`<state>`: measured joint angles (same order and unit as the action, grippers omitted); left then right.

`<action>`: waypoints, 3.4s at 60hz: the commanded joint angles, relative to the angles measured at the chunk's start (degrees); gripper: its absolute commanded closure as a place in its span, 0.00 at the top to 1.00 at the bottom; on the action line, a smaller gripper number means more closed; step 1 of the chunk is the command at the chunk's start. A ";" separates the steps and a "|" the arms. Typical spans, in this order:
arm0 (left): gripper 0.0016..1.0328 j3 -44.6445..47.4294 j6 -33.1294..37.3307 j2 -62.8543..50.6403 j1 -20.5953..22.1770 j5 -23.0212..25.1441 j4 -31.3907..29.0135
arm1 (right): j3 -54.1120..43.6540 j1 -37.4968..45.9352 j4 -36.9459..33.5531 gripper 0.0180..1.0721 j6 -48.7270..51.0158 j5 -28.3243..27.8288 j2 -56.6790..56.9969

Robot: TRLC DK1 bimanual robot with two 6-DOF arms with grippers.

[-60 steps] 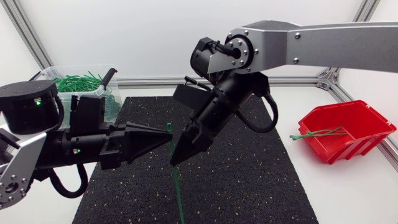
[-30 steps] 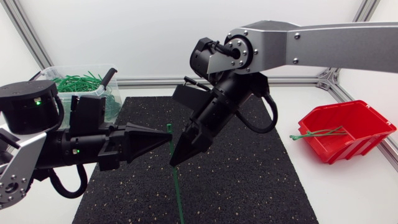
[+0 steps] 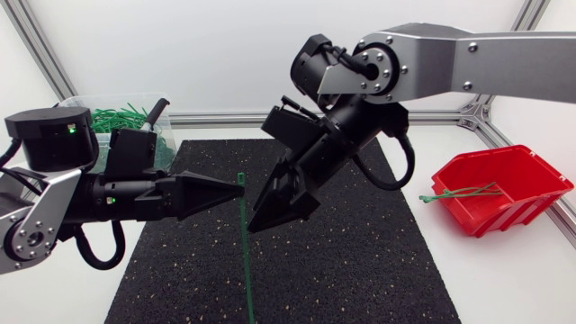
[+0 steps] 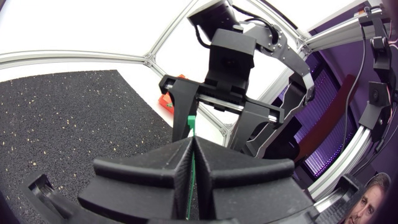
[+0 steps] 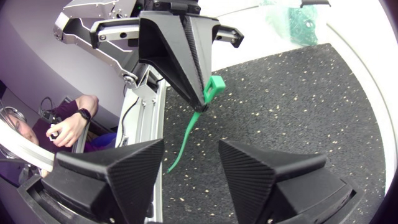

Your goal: Take a green cable tie from the red box, thread the tail through the head to close it, then place it in the transparent bin on the left.

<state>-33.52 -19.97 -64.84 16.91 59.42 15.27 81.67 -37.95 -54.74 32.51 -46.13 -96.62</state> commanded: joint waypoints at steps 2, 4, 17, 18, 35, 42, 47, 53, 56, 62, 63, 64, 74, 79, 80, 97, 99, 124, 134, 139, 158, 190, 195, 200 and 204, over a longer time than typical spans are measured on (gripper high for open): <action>0.04 -3.31 -1.30 -3.45 -2.05 2.81 0.73 | -3.09 1.57 3.15 0.97 1.85 1.30 3.19; 0.04 -3.84 -1.30 -4.59 -2.58 3.60 0.73 | -3.71 2.01 4.38 0.97 2.20 1.30 3.81; 0.04 -6.38 -1.22 -12.07 -4.25 6.59 2.57 | -7.58 3.50 12.11 0.97 10.20 14.66 5.21; 0.04 -6.65 -1.39 -12.59 -4.34 6.94 2.66 | -7.49 3.50 12.11 0.97 10.20 14.84 5.04; 0.04 -10.34 -5.79 -19.10 -5.30 9.75 3.19 | -8.28 4.73 13.78 0.97 17.41 22.40 3.28; 0.04 -11.57 -9.13 -21.03 -5.74 10.37 3.81 | -10.39 4.82 14.57 0.97 25.23 24.42 4.33; 0.04 -12.01 -11.15 -22.17 -5.74 10.63 3.89 | -15.22 5.26 25.21 0.97 27.43 26.62 6.35; 0.04 -12.71 -13.34 -23.14 -6.27 11.16 3.98 | -21.11 5.44 37.78 0.97 30.86 26.97 8.73; 0.04 -13.42 -14.75 -23.67 -6.62 11.51 4.07 | -25.86 5.52 47.89 0.97 32.97 26.97 10.13; 0.04 -14.12 -17.04 -24.37 -7.24 11.95 4.24 | -31.48 5.79 62.21 0.97 36.92 26.88 11.01; 0.04 -14.29 -17.74 -24.55 -7.41 12.21 4.24 | -32.10 5.79 64.06 0.97 37.71 26.79 11.01; 0.04 -14.38 -18.09 -24.72 -7.50 12.39 4.33 | -32.89 5.79 66.43 0.97 38.94 26.62 11.01; 0.04 -16.76 -22.31 -26.39 -9.00 13.44 4.33 | -37.90 5.44 79.09 0.97 50.02 25.91 11.63; 0.04 -18.34 -24.33 -27.71 -9.44 14.94 4.24 | -39.48 4.64 83.57 0.97 53.27 25.30 11.80; 0.04 -18.51 -24.33 -27.71 -9.44 14.94 4.33 | -39.66 4.47 83.83 0.97 53.88 25.04 11.80; 0.04 -20.36 -24.86 -29.03 -10.05 16.08 3.54 | -43.44 -0.01 78.73 0.97 66.54 16.51 14.44; 0.04 -20.36 -24.86 -29.12 -9.96 16.17 3.54 | -43.96 -0.19 78.56 0.97 69.00 14.84 14.53; 0.04 -21.06 -24.95 -30.61 -9.88 16.08 3.45 | -51.87 -9.42 78.56 0.96 74.63 13.26 17.69; 0.04 -21.24 -24.95 -31.14 -9.96 16.08 3.54 | -54.16 -12.93 79.44 0.96 74.80 14.66 18.57; 0.04 -21.33 -24.95 -31.14 -10.05 16.08 3.54 | -54.95 -13.29 79.44 0.96 74.98 14.66 17.78; 0.04 -21.59 -24.86 -32.02 -9.52 16.08 3.54 | -57.76 -13.99 83.04 0.83 75.42 14.05 16.73; 0.04 -21.33 -24.95 -32.02 -8.91 16.08 3.54 | -59.87 -14.69 86.65 0.17 75.24 13.35 15.67; 0.04 -21.24 -24.95 -31.93 -8.82 16.08 3.54 | -60.22 -14.60 87.08 0.12 75.15 13.17 15.67; 0.04 -21.24 -24.95 -31.93 -8.82 16.08 3.54 | -60.66 -14.43 87.08 0.07 75.07 12.82 15.93; 0.04 -21.15 -24.86 -31.93 -8.73 16.08 3.54 | -61.28 -14.34 87.17 0.06 75.07 12.73 16.02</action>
<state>-53.69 -43.53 -95.81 7.68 74.74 18.90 22.46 -52.42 31.97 106.59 -32.88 -80.18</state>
